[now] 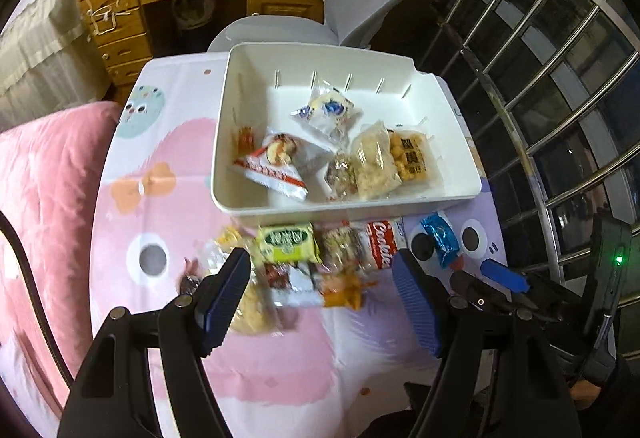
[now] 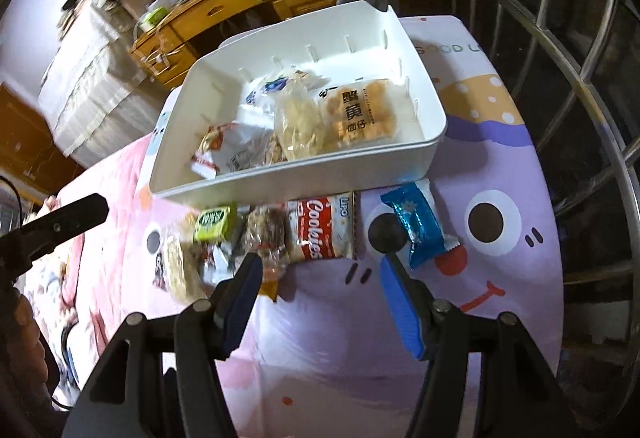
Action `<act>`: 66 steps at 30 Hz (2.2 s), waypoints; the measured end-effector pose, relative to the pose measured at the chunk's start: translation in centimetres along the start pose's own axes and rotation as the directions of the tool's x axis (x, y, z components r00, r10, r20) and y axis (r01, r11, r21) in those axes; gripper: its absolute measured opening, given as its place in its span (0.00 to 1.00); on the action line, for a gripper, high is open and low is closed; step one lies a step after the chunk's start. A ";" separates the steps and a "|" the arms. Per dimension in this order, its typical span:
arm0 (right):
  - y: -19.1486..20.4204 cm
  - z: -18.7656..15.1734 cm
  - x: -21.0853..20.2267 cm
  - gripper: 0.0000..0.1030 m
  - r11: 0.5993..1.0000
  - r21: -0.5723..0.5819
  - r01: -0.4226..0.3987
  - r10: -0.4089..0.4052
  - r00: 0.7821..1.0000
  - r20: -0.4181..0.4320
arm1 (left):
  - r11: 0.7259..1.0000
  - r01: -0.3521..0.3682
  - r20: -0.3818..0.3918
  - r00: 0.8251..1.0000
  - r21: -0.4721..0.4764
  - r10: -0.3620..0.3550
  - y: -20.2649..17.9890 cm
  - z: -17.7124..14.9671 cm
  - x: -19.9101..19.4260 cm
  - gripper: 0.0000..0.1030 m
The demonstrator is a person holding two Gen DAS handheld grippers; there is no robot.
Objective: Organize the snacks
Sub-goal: 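Move both tools back toward the snacks beside the tray, then grasp the blue wrapped bar with the right tool while the left tool grasps the clear pastry bag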
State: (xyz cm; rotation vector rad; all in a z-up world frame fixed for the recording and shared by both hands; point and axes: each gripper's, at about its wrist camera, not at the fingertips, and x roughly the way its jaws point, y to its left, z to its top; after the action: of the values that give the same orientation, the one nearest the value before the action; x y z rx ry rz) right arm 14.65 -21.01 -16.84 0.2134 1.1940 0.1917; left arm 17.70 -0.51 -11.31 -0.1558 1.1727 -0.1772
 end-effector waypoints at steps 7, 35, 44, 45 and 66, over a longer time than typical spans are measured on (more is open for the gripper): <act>-2.1 -1.3 -0.6 0.60 0.992 -0.117 -0.036 0.033 0.999 -0.030 | 0.997 -0.028 -0.004 1.000 -0.078 0.027 -3.1 -3.4 0.3 0.70; -5.1 -4.0 2.7 0.60 0.936 -0.351 0.014 -0.018 1.000 -0.009 | 0.991 -0.132 0.119 0.984 -0.035 0.135 -7.3 -8.1 4.5 0.70; -5.1 -3.4 4.8 0.60 0.916 -0.396 0.072 -0.076 0.997 0.006 | 0.993 -0.120 0.092 0.988 -0.006 0.120 -7.2 -5.2 9.3 0.70; -5.2 -3.3 5.0 0.60 0.915 -0.396 0.077 -0.081 0.997 0.007 | 0.993 -0.121 0.090 0.988 -0.010 0.122 -7.1 -4.9 9.7 0.70; -5.9 -0.4 9.0 0.60 0.910 -0.394 0.130 -0.114 0.991 0.064 | 0.980 -0.190 0.062 0.979 -0.052 0.193 -5.8 -2.5 15.9 0.70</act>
State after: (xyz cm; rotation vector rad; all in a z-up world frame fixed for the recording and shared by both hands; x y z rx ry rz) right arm 17.66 -24.27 -26.66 -0.2141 1.0987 0.3147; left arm 21.07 -9.72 -25.32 -0.0870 1.1185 0.0246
